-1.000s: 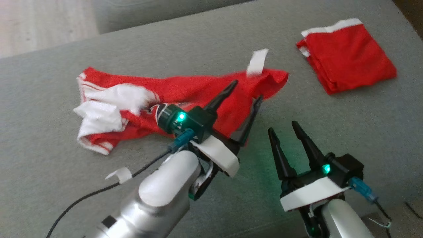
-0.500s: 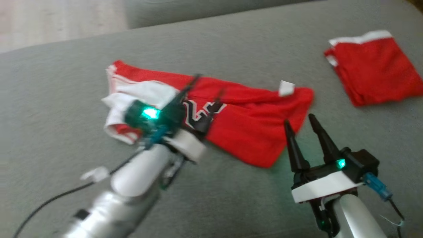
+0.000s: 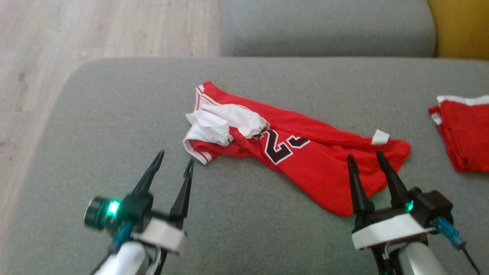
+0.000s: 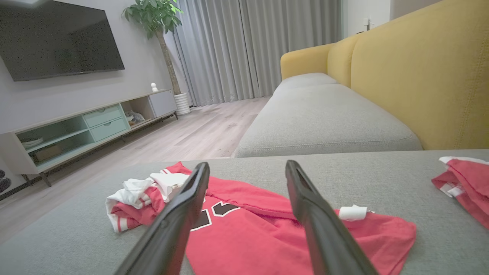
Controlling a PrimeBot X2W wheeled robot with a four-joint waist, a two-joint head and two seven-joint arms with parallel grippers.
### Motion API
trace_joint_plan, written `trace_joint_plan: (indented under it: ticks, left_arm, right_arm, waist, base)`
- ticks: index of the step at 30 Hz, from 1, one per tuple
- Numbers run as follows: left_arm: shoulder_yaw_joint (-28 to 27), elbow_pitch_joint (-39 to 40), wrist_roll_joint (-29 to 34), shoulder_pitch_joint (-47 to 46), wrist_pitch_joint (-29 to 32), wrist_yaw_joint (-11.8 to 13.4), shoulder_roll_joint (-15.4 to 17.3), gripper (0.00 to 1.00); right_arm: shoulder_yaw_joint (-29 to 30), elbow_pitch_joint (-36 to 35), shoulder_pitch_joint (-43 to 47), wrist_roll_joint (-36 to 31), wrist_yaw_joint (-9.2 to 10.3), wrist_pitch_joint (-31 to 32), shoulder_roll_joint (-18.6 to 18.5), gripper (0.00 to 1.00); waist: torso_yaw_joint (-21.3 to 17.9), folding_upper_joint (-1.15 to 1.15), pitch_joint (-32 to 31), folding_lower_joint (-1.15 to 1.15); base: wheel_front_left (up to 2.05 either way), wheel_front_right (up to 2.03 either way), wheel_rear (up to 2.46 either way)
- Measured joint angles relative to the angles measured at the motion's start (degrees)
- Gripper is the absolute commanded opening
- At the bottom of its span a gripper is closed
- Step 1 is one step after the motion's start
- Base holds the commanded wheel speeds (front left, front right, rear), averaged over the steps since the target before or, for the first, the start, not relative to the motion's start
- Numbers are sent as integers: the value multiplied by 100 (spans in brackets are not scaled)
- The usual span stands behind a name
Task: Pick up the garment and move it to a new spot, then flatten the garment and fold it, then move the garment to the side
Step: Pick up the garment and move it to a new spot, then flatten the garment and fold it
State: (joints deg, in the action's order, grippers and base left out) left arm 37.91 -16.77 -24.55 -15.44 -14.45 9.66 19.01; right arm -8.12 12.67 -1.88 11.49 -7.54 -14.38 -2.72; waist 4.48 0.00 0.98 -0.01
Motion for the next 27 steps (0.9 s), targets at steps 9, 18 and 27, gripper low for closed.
trace_joint_plan:
  ticks: [9,18,27]
  left_arm:
    - [-751,754,320,1474,0,190,-372,100]
    - [-1134,743,765,1488,0,-276,-744,100]
    - [-1280,453,1011,1375,0,-651,-1098,100]
  right_arm:
    - [-33,-2,269,1,0,0,2,100]
    - [-126,14,232,-365,0,0,1,100]
    - [-854,990,-1266,-1793,0,481,-246,100]
  waist:
    - [31,0,-218,0]
    - [103,0,-177,1]
    - [647,0,134,1]
  base:
    - [0,0,0]
    - [0,0,0]
    - [0,0,0]
